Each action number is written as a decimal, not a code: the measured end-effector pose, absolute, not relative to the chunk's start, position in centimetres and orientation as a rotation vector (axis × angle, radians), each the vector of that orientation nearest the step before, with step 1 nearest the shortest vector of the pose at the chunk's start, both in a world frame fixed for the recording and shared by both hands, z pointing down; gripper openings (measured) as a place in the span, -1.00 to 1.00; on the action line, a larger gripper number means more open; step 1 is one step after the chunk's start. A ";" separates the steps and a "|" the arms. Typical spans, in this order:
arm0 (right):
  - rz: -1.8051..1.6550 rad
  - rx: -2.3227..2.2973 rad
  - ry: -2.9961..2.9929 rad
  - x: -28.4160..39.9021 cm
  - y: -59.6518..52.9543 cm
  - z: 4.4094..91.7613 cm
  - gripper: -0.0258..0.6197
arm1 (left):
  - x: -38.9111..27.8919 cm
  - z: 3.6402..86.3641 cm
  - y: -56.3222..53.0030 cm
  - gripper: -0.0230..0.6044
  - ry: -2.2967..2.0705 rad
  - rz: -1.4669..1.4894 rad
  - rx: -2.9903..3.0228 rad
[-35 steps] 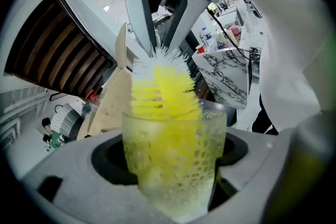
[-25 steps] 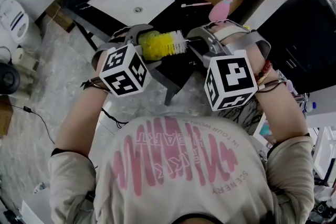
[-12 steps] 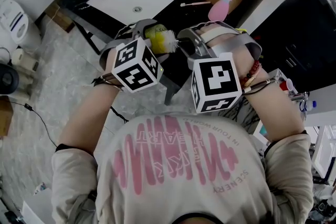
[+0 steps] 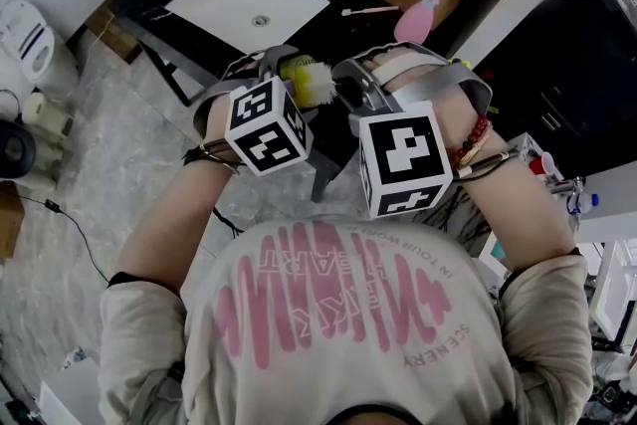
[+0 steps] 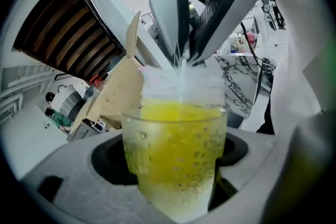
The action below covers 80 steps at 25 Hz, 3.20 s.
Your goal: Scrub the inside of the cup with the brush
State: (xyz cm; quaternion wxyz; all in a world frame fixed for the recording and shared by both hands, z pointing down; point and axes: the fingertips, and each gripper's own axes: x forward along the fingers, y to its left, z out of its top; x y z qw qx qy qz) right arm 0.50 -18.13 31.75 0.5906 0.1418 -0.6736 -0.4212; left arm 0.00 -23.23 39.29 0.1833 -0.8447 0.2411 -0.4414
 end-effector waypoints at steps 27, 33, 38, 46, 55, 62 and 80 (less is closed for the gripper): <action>-0.973 0.284 -1.612 -0.6 -16.8 32.4 -0.76 | 0.1 40.0 -21.7 0.35 0.640 -1.276 -2.277; -0.979 0.330 -1.663 -0.5 -16.6 31.7 -0.76 | -2.7 41.3 -22.2 0.35 0.740 -1.308 -2.319; -0.978 0.352 -1.685 -0.4 -16.4 31.2 -0.76 | -5.0 42.6 -22.5 0.35 0.826 -1.327 -2.398; -0.899 0.662 -1.911 0.4 -17.8 27.5 -0.76 | -5.3 38.6 -23.8 0.35 1.123 -0.940 -2.725; -0.704 1.092 -2.160 4.0 -20.8 25.0 -0.76 | -3.5 33.9 -23.7 0.36 1.212 -0.574 -2.911; -0.552 1.491 -2.304 8.4 -22.4 22.5 -0.76 | -2.1 30.4 -23.6 0.36 1.265 -0.287 -3.003; -0.372 1.767 -2.485 11.4 -25.2 21.4 -0.76 | -2.1 27.7 -25.2 0.35 1.395 -0.044 -2.959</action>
